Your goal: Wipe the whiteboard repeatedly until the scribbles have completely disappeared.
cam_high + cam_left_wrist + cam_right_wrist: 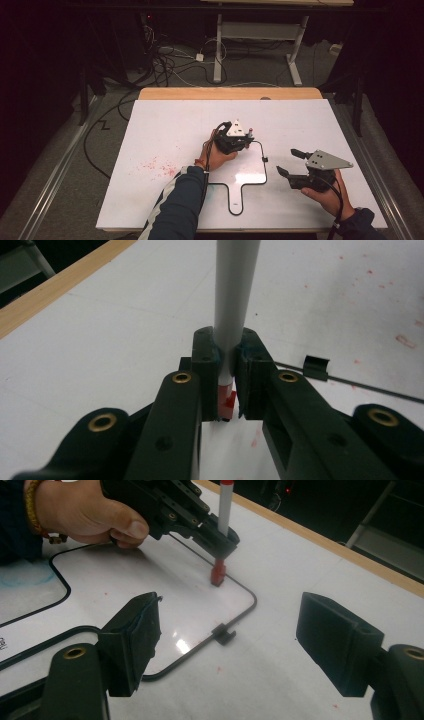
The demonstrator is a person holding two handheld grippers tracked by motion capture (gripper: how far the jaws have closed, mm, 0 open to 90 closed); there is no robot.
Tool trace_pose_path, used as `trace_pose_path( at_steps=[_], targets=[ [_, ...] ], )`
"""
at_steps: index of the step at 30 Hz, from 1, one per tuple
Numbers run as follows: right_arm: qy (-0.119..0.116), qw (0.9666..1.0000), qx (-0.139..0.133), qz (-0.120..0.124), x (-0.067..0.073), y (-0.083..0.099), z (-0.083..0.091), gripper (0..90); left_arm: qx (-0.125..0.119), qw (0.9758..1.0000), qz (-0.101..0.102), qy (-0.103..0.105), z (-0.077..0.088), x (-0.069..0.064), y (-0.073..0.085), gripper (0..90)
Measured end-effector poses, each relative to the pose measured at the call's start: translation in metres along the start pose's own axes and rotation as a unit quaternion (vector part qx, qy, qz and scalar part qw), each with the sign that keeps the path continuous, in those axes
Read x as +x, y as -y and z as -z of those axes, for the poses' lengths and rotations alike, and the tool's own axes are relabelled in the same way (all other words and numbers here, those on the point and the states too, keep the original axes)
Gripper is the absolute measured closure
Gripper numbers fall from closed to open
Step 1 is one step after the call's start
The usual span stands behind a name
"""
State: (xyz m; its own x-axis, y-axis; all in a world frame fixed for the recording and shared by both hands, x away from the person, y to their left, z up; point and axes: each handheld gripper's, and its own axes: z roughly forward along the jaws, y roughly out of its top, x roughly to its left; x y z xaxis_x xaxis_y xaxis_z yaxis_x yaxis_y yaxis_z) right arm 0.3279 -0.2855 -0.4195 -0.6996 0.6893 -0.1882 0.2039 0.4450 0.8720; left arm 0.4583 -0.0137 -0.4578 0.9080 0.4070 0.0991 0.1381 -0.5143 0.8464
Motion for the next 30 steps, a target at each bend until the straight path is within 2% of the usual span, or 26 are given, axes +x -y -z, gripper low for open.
trace_pose_path(
  at_steps=[3, 5, 6, 7, 9, 11, 12, 15, 17, 18, 25, 28, 30],
  targets=[
    [0.001, 1.0000, -0.001, 0.001, 0.000, -0.001, 0.001, 26.1, 0.011, 0.9999, -0.011, -0.004, 0.009, 0.001, 0.004, 79.0],
    [0.001, 1.0000, -0.003, 0.001, 0.000, -0.001, 0.002, 26.1, 0.009, 0.9999, -0.003, -0.009, 0.024, 0.006, 0.015, 79.0],
    [0.001, 1.0000, -0.003, 0.001, 0.000, -0.001, 0.002, 26.1, 0.009, 0.9999, -0.003, -0.009, 0.024, 0.006, 0.015, 79.0],
    [0.003, 1.0000, -0.003, 0.000, 0.000, -0.001, 0.002, 26.1, 0.008, 0.9997, 0.007, -0.020, 0.035, 0.010, 0.024, 79.0],
    [0.002, 1.0000, -0.002, 0.000, -0.001, 0.000, 0.002, 26.0, 0.009, 0.9996, 0.010, -0.023, 0.041, 0.013, 0.028, 79.0],
    [0.003, 1.0000, -0.001, 0.000, 0.000, 0.000, 0.001, 26.1, 0.010, 0.9991, 0.022, -0.034, 0.056, 0.018, 0.039, 79.0],
    [0.002, 1.0000, -0.001, 0.000, 0.000, -0.001, 0.001, 26.1, 0.010, 0.9991, 0.022, -0.034, 0.056, 0.018, 0.039, 79.0],
    [0.002, 1.0000, -0.002, 0.003, 0.001, -0.002, 0.001, 26.0, 0.007, 0.9989, 0.019, -0.041, 0.071, 0.018, 0.050, 79.0],
    [0.003, 1.0000, -0.001, 0.002, 0.001, -0.002, 0.000, 26.0, 0.001, 0.9992, 0.007, -0.040, 0.077, 0.019, 0.053, 78.9],
    [0.002, 1.0000, -0.002, 0.001, 0.001, -0.002, 0.000, 26.0, 0.014, 0.9984, 0.023, -0.050, 0.081, 0.017, 0.056, 78.9],
    [0.002, 1.0000, -0.001, 0.002, 0.001, -0.002, 0.001, 26.1, 0.016, 0.9978, 0.021, -0.060, 0.093, 0.015, 0.064, 78.9],
    [0.001, 1.0000, -0.002, 0.000, 0.001, -0.002, 0.001, 26.1, 0.014, 0.9978, 0.017, -0.063, 0.091, 0.014, 0.062, 78.9],
    [0.001, 1.0000, -0.001, 0.002, 0.001, -0.002, 0.000, 26.1, 0.007, 0.9981, 0.021, -0.058, 0.085, 0.015, 0.059, 79.0]
  ],
)
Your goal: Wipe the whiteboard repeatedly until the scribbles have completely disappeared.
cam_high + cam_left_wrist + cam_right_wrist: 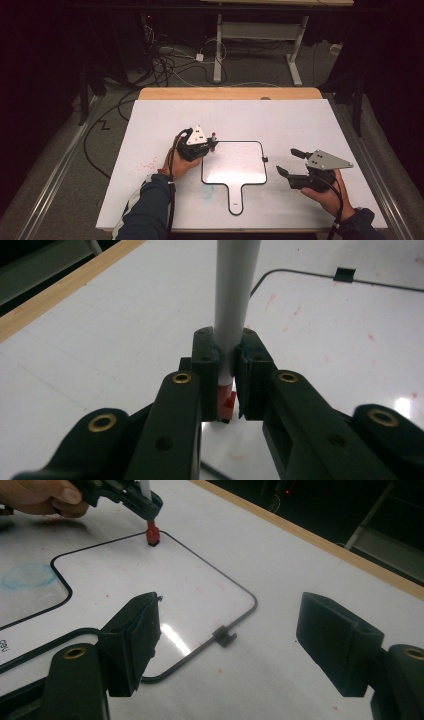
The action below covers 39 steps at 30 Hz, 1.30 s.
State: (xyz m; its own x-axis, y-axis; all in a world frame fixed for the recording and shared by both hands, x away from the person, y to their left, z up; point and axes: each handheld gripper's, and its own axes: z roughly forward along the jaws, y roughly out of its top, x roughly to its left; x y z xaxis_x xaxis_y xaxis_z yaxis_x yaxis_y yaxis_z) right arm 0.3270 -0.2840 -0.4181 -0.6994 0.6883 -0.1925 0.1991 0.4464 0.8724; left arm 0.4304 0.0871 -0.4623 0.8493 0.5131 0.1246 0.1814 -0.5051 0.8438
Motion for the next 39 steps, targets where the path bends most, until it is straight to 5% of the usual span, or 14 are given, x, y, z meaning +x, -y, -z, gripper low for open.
trace_pose_path(
  at_steps=[6, 7, 15, 19, 39],
  targets=[
    [-0.002, 1.0000, 0.002, 0.002, 0.000, 0.000, -0.001, 26.0, 0.001, 0.9998, 0.009, 0.016, -0.030, -0.007, -0.020, 78.9],
    [-0.003, 1.0000, 0.003, 0.000, 0.000, 0.001, -0.002, 26.1, -0.010, 0.9993, -0.013, 0.033, -0.044, -0.011, -0.031, 78.9],
    [-0.004, 1.0000, 0.004, 0.001, -0.001, 0.002, 0.000, 26.1, -0.018, 0.9974, -0.036, 0.060, -0.089, -0.037, -0.064, 78.9],
    [-0.003, 1.0000, 0.003, 0.000, -0.002, 0.003, 0.001, 26.1, -0.018, 0.9968, -0.046, 0.063, -0.098, -0.045, -0.071, 78.9],
    [-0.001, 1.0000, -0.001, 0.002, -0.002, 0.001, 0.003, 26.1, 0.006, 0.9982, -0.029, 0.051, -0.072, -0.023, -0.055, 79.0]
  ],
)
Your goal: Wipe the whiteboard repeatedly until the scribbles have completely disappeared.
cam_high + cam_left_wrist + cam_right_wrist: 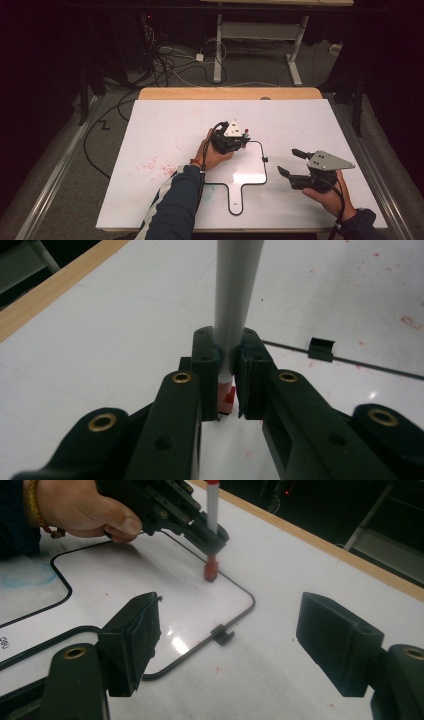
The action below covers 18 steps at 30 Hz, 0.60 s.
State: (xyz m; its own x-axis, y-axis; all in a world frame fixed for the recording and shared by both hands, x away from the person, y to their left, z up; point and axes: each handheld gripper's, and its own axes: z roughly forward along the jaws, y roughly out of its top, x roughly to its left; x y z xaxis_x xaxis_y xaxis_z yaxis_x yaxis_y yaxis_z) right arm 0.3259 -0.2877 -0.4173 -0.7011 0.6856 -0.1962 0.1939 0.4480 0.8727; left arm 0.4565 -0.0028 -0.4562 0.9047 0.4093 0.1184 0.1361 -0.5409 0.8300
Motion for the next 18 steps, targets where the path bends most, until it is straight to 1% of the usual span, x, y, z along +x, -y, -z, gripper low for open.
trace_pose_path(
  at_steps=[2, 4, 5, 6, 7, 8, 9, 10, 11, 13, 15, 16, 17, 18],
  targets=[
    [0.000, 1.0000, 0.000, -0.002, 0.000, 0.000, 0.000, 26.1, -0.001, 1.0000, 0.005, 0.000, 0.006, 0.002, 0.005, 79.0],
    [0.000, 1.0000, 0.001, -0.001, 0.000, 0.000, -0.001, 26.1, 0.005, 1.0000, 0.003, -0.005, 0.012, 0.004, 0.008, 79.0],
    [0.001, 1.0000, 0.001, 0.000, 0.000, 0.000, -0.001, 26.1, 0.007, 0.9999, 0.000, -0.008, 0.019, 0.007, 0.013, 79.0],
    [0.001, 1.0000, 0.001, 0.000, 0.001, 0.000, 0.000, 26.1, 0.007, 0.9999, 0.000, -0.008, 0.019, 0.007, 0.013, 79.0],
    [0.001, 1.0000, 0.001, 0.000, 0.001, 0.000, 0.000, 26.1, 0.005, 1.0000, 0.003, -0.008, 0.022, 0.009, 0.016, 79.0],
    [0.000, 1.0000, -0.001, 0.000, 0.001, -0.001, 0.000, 26.1, 0.004, 0.9998, 0.011, -0.017, 0.028, 0.013, 0.021, 78.9],
    [0.001, 1.0000, 0.000, 0.000, 0.001, -0.001, -0.001, 26.1, 0.004, 0.9998, 0.011, -0.017, 0.028, 0.013, 0.021, 79.0],
    [0.001, 1.0000, 0.001, -0.001, 0.001, -0.001, -0.001, 26.1, 0.006, 0.9997, 0.008, -0.021, 0.031, 0.014, 0.023, 79.0],
    [0.000, 1.0000, 0.001, -0.001, 0.001, -0.001, -0.001, 26.1, 0.009, 0.9995, 0.010, -0.027, 0.036, 0.017, 0.027, 79.0],
    [-0.001, 1.0000, 0.003, 0.002, 0.002, -0.001, -0.002, 26.1, 0.010, 0.9994, 0.011, -0.030, 0.039, 0.019, 0.029, 78.9],
    [-0.001, 1.0000, 0.002, 0.001, 0.002, -0.001, -0.002, 26.1, 0.009, 0.9990, 0.024, -0.038, 0.047, 0.024, 0.036, 78.9],
    [0.000, 1.0000, 0.002, 0.001, 0.001, 0.000, -0.002, 26.1, 0.009, 0.9990, 0.024, -0.038, 0.047, 0.024, 0.036, 79.0],
    [0.000, 1.0000, 0.002, 0.001, 0.001, 0.000, -0.002, 26.1, 0.008, 0.9989, 0.028, -0.038, 0.049, 0.025, 0.038, 79.0],
    [0.000, 1.0000, 0.002, 0.000, 0.001, 0.000, -0.002, 26.1, 0.011, 0.9988, 0.027, -0.039, 0.052, 0.027, 0.040, 78.9]
  ],
)
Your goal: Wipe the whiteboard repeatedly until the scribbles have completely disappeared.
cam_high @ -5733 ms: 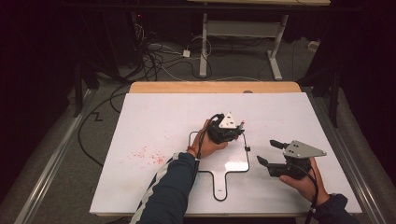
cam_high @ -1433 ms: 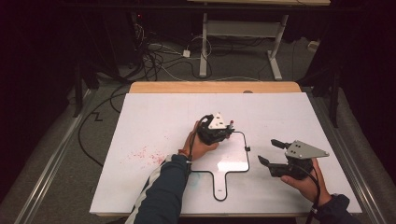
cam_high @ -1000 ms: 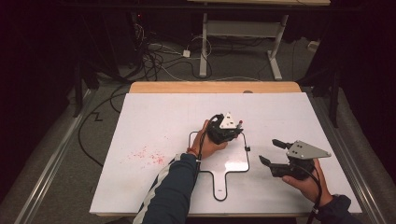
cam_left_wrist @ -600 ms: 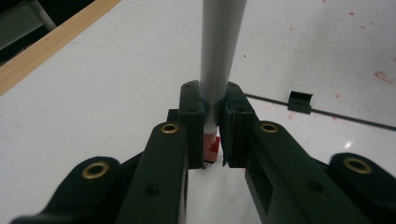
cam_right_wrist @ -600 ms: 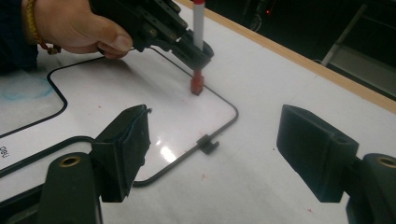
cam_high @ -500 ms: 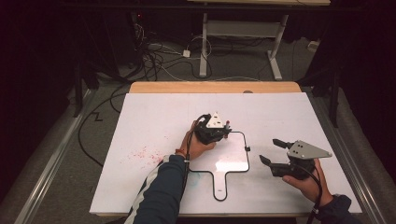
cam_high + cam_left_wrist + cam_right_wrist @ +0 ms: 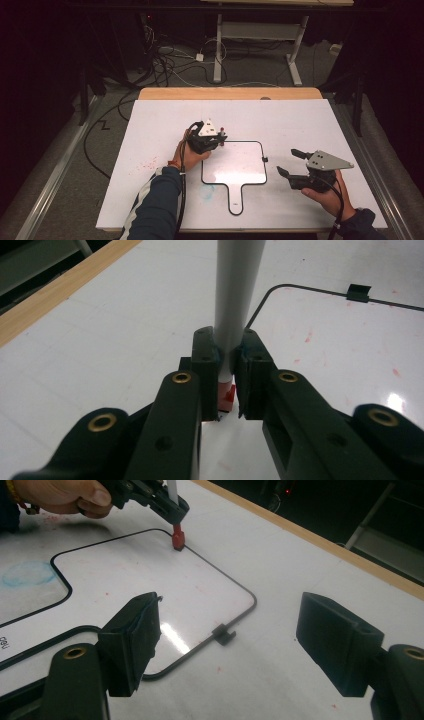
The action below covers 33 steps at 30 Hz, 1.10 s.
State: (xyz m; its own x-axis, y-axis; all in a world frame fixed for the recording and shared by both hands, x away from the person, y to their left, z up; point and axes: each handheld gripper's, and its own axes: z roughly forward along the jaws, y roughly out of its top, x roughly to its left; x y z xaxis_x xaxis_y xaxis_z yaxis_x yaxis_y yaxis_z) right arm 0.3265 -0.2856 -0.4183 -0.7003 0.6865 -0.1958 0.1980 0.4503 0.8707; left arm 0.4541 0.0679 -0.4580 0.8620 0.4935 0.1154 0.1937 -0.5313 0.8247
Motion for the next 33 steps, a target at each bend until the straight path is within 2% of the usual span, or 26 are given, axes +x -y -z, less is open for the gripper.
trace_pose_path(
  at_steps=[7, 8, 11, 13, 14, 16, 19, 27, 31, 33],
  targets=[
    [-0.001, 1.0000, 0.003, 0.001, 0.001, 0.000, -0.001, 26.1, 0.009, 0.9998, 0.008, -0.015, 0.015, 0.009, 0.010, 78.9],
    [0.000, 1.0000, 0.003, 0.001, 0.001, 0.000, -0.001, 26.1, 0.003, 0.9997, 0.020, -0.016, 0.018, 0.011, 0.014, 78.9],
    [-0.001, 1.0000, 0.003, 0.001, 0.001, 0.000, -0.001, 26.1, -0.004, 0.9995, 0.028, -0.017, 0.017, 0.012, 0.015, 78.9],
    [-0.001, 1.0000, 0.003, 0.001, 0.001, 0.000, -0.002, 26.1, -0.007, 0.9995, 0.025, -0.019, 0.012, 0.010, 0.012, 78.9],
    [-0.001, 1.0000, 0.003, 0.002, 0.002, 0.000, -0.002, 26.1, -0.013, 0.9996, 0.023, -0.013, 0.004, 0.007, 0.008, 79.0],
    [-0.002, 1.0000, 0.001, 0.002, 0.002, -0.001, -0.001, 26.1, -0.016, 0.9996, 0.020, -0.011, -0.001, 0.004, 0.005, 79.0],
    [-0.003, 1.0000, 0.001, 0.002, 0.001, -0.001, -0.002, 26.1, -0.026, 0.9995, 0.016, 0.002, -0.014, -0.003, -0.004, 79.0],
    [-0.003, 1.0000, 0.002, 0.002, 0.000, 0.000, -0.001, 26.1, -0.029, 0.9992, -0.008, 0.027, -0.043, -0.021, -0.028, 79.0],
    [-0.003, 1.0000, 0.002, 0.003, 0.000, 0.000, -0.001, 26.1, -0.028, 0.9988, -0.016, 0.038, -0.049, -0.028, -0.034, 79.0],
    [-0.004, 1.0000, 0.003, 0.003, 0.000, 0.001, -0.001, 26.1, -0.023, 0.9988, -0.023, 0.036, -0.048, -0.028, -0.035, 79.0]
  ],
)
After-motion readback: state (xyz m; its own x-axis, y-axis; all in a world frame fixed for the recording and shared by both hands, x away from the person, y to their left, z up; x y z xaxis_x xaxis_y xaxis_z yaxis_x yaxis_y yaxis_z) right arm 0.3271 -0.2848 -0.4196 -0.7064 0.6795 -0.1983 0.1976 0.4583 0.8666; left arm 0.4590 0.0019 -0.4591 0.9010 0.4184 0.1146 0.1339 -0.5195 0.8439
